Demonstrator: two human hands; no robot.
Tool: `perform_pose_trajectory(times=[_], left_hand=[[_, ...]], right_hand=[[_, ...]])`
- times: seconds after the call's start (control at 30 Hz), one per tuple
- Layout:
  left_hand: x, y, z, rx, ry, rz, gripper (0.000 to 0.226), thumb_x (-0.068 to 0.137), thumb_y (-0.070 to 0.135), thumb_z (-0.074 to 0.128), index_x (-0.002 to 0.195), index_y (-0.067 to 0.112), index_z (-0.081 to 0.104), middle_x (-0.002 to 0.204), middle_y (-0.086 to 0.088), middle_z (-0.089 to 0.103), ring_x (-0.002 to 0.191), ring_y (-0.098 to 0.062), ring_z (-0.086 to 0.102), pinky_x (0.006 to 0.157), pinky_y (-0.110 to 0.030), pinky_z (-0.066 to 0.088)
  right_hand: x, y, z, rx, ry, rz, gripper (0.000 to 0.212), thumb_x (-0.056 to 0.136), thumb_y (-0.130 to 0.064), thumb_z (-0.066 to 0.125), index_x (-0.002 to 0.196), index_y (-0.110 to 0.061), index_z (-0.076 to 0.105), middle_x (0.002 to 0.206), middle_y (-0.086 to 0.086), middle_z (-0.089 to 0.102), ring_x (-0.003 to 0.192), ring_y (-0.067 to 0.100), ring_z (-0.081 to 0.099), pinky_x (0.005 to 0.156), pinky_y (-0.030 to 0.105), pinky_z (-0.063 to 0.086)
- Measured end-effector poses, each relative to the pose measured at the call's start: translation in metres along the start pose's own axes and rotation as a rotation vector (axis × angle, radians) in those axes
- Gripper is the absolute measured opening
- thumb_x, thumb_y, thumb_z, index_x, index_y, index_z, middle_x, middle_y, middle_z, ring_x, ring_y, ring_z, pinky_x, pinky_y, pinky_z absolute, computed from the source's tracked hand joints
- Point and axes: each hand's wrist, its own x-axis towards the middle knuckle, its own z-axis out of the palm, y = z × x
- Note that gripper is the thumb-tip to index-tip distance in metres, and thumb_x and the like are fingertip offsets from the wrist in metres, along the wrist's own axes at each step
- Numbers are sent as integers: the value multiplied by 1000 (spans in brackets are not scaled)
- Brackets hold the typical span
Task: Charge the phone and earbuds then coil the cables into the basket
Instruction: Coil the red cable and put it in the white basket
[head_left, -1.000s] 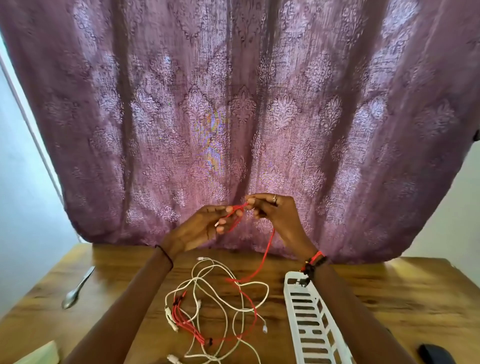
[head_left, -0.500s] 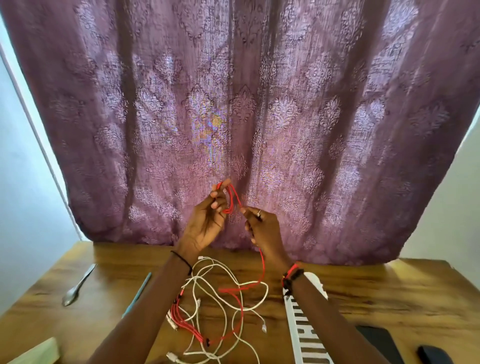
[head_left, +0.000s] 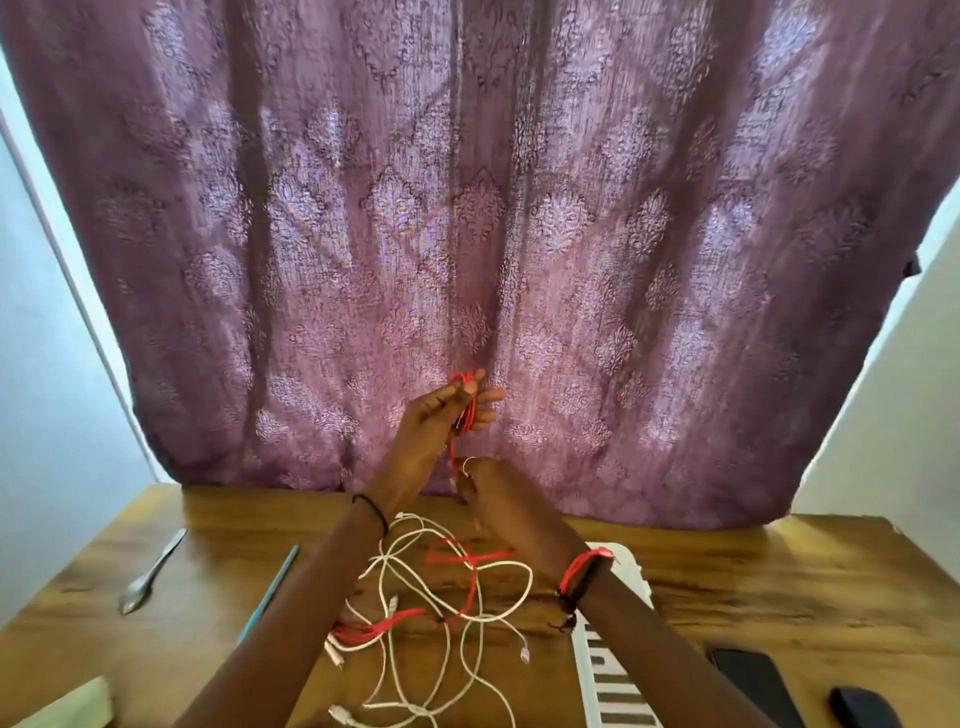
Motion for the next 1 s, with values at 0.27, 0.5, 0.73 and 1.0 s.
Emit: perform_pose_trajectory(times=[0.27, 0.5, 0.73, 1.0], left_hand=[[3, -7, -16, 1038, -119, 246, 49, 84, 53, 37, 99, 21, 72, 75, -12, 71, 71, -28, 66, 64, -32, 46], [3, -12, -28, 1244, -219, 365, 44, 88, 34, 35, 106, 7, 65, 94, -18, 70, 87, -36, 66, 74, -36, 49], [2, -10, -41, 1174, -282, 350, 24, 91, 19, 47, 103, 9, 65, 84, -10, 68, 76, -28, 64, 70, -30, 46], [-1, 1, -56, 708, -293, 7, 22, 81, 41, 57, 74, 26, 72, 55, 10, 58, 57, -7, 51, 61, -20, 43]], right_hand=[[-9, -11, -35, -7, 84, 5, 22, 93, -18, 49, 106, -5, 61, 105, 22, 65, 100, 36, 61, 77, 36, 45], [0, 4, -44, 51, 81, 42, 24, 87, -28, 60, 103, -12, 68, 95, 16, 69, 92, 32, 63, 75, 33, 48], [9, 16, -64, 47, 73, 15, 21, 84, -16, 65, 101, -6, 71, 97, 16, 71, 91, 27, 64, 68, 27, 36], [15, 31, -78, 29, 232, -134, 20, 83, -18, 66, 99, -7, 73, 87, 19, 69, 83, 30, 63, 65, 21, 30]])
